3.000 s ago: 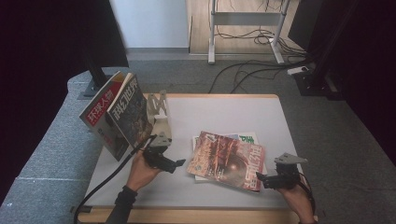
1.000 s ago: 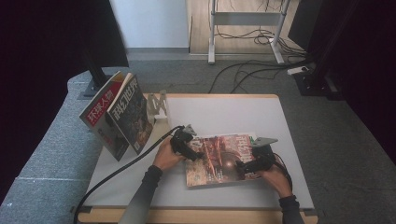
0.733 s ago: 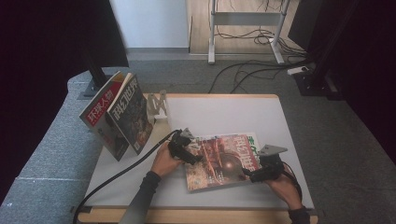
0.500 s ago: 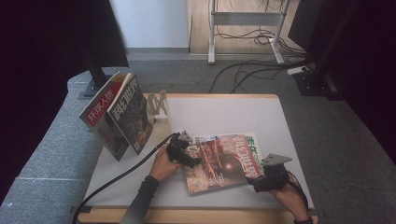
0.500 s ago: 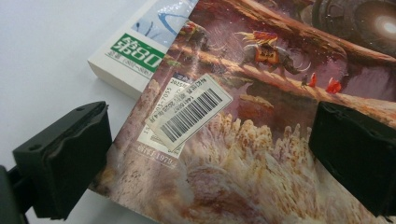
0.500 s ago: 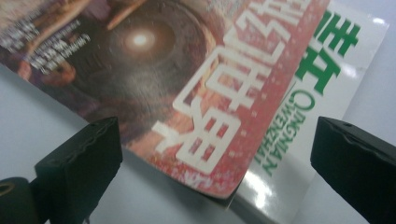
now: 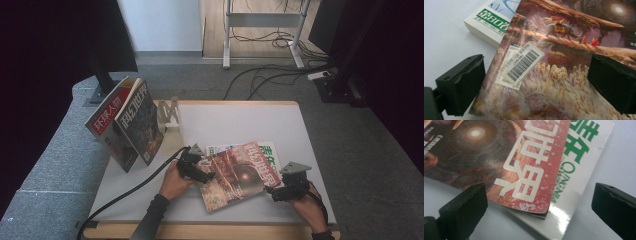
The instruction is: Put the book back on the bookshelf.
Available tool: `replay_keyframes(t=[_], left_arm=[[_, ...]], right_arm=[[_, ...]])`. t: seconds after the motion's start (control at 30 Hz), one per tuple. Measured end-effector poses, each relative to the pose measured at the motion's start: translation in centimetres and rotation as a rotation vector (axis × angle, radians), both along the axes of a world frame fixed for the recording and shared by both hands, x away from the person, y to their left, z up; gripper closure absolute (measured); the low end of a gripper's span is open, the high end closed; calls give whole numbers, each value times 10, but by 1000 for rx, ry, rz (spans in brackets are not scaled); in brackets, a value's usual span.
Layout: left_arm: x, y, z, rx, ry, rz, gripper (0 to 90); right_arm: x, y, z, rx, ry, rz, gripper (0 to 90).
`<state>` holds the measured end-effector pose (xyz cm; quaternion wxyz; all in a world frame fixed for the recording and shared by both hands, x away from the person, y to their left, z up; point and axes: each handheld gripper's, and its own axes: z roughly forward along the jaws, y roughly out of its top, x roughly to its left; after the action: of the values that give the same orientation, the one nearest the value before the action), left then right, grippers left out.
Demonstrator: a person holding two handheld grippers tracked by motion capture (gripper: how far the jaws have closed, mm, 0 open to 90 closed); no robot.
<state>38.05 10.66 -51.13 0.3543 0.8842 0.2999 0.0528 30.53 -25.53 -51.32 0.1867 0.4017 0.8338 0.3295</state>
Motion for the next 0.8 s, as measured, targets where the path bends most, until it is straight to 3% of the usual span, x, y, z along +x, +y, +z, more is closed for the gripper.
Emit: replay_keyframes(t=[0.53, 0.7, 0.8], left_arm=[[-7, -19, 2, 5, -33, -13, 70], [-10, -7, 12, 33, -43, -58, 145], [-13, 7, 19, 29, -24, -90, 160]], right_arm=[[45, -18, 1, 0, 33, -114, 0], [53, -17, 1, -4, 30, -120, 0], [52, -18, 1, 3, 27, -114, 7]])
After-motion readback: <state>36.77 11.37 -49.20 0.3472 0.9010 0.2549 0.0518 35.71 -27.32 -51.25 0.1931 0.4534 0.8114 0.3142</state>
